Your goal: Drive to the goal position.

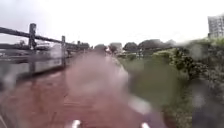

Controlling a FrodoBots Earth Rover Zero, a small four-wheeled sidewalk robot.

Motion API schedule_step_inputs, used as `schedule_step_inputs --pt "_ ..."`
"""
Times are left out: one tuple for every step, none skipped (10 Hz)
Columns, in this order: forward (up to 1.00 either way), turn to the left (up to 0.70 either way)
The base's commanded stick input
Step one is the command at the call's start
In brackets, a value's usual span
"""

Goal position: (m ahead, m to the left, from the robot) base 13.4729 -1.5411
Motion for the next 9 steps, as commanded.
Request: schedule_step_inputs --pt "0.70 0.00" --pt "0.70 0.00" --pt "0.70 0.00" --pt "0.70 0.00" --pt "0.70 0.00" --pt "0.70 0.00" --pt "0.70 0.00" --pt "0.70 0.00" --pt "0.70 0.00"
